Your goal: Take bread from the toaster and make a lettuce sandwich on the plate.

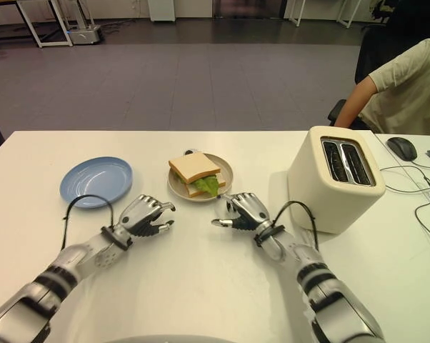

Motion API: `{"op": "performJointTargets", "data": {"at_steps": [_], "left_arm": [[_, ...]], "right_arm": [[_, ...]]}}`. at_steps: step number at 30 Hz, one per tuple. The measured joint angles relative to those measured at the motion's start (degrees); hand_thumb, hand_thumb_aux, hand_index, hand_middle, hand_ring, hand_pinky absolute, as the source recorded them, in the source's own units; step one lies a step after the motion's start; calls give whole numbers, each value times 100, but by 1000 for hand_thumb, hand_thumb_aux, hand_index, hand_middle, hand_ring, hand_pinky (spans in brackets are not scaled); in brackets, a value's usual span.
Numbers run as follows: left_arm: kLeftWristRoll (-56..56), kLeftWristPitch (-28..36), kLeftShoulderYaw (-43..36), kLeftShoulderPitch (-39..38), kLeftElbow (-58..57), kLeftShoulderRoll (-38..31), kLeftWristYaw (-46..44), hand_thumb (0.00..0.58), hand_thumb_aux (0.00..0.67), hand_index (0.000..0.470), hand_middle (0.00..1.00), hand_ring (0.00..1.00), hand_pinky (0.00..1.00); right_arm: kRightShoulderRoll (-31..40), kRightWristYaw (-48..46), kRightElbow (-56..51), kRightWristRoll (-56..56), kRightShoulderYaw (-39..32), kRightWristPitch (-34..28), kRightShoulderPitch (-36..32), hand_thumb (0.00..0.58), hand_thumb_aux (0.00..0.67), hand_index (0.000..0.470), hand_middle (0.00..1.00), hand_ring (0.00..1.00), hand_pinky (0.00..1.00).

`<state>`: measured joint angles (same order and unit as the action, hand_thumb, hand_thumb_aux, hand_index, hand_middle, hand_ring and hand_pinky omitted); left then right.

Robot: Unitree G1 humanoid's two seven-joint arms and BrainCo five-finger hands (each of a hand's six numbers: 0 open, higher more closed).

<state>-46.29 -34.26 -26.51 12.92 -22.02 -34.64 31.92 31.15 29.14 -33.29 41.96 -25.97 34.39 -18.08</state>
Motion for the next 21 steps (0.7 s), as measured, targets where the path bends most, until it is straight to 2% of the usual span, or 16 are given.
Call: {"op": "performJointTargets", "data": {"at_steps": [1,2,3,7,11,16,21], "left_arm": [[719,-266,321,-583,756,-193,-197,152,95,66,0,0,0],[1191,-510,422,-853,969,-274,-297,31,18,13,0,0,0],[1947,-839,474,-1126,1109,-272,-503,0,0,0,0,0,0],[4576,-1677,450,-1411,839,103,-1818,0,0,0,0,0,0],[6578,-1687,524,-1343,368,788,-3504,0,0,0,0,0,0],[7006,-1521,960,-1112,-62,1209,-4674,0,0,0,0,0,0],[7042,-1328,1307,-1021,-70,1497,-5450,0,0,0,0,0,0]], "right_arm": [[163,-199,629,-586,311,283,413,0,0,0,0,0,0],[203,-452,811,-1178,392,501,564,0,0,0,0,0,0],[143,-847,902,-1919,406,792,684,0,0,0,0,0,0],[-556,-2336,709,-4194,458,1467,820,0,0,0,0,0,0],[-882,-3294,12,-5147,1011,1782,825,0,0,0,0,0,0],[-1119,-4040,-190,-5556,1490,2149,885,0,0,0,0,0,0],[-1301,-4654,241,-6083,1888,2196,1292,0,0,0,0,0,0]]}}
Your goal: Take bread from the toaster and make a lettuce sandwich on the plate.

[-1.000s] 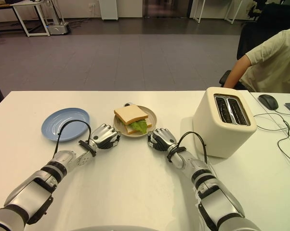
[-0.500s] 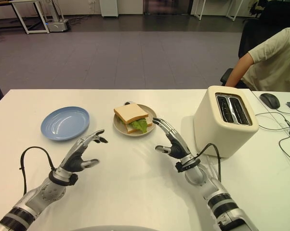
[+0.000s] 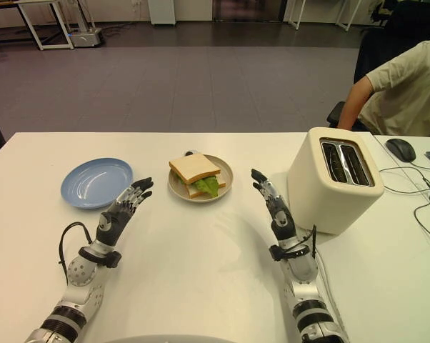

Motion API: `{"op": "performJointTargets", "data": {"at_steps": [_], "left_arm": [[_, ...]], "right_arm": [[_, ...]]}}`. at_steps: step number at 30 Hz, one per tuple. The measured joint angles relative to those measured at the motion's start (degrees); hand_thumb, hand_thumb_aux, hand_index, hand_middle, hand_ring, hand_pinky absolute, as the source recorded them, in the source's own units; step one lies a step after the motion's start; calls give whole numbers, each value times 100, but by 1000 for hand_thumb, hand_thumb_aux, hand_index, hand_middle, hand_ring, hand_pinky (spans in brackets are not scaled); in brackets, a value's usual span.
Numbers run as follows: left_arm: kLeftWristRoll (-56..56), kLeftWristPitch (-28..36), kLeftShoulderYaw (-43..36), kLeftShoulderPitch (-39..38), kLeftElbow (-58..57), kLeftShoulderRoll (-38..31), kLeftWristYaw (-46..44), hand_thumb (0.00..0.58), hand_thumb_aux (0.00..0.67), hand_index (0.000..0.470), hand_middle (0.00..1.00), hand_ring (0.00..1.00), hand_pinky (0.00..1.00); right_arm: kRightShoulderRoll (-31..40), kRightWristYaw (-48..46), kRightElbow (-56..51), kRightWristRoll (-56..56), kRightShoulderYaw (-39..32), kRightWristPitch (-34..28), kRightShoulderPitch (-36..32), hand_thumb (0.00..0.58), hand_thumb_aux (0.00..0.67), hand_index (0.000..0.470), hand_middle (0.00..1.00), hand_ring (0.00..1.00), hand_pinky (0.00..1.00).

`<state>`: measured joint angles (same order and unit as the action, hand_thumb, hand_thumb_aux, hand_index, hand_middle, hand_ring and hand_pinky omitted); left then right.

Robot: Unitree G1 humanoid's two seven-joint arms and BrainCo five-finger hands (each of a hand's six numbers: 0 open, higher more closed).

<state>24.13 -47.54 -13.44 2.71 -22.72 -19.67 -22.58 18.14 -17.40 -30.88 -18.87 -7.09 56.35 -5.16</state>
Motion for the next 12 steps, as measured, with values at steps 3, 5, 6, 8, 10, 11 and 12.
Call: {"op": "performJointTargets", "data": {"at_steps": [3,5,6,8,10,11,12], "left_arm": [[-89,42,90,-4,22,135,-286,0,0,0,0,0,0],[-150,54,223,-25,50,187,-404,0,0,0,0,0,0],[-163,54,294,-37,52,219,-444,0,0,0,0,0,0],[-244,53,383,-69,51,308,-525,0,0,0,0,0,0],[-268,57,527,-70,46,362,-577,0,0,0,0,0,0],[-268,61,573,-71,45,375,-595,0,0,0,0,0,0],[-274,64,619,-78,53,404,-612,0,0,0,0,0,0]], "right_arm": [[-55,-273,300,-148,107,-94,194,0,0,0,0,0,0],[-154,-460,447,-170,126,-157,251,0,0,0,0,0,0],[-200,-537,486,-201,143,-201,262,0,0,0,0,0,0],[-262,-707,514,-296,222,-283,264,0,0,0,0,0,0],[-336,-890,537,-432,308,-417,259,0,0,0,0,0,0],[-371,-962,536,-479,326,-462,253,0,0,0,0,0,0],[-403,-1056,538,-534,351,-513,236,0,0,0,0,0,0]]}}
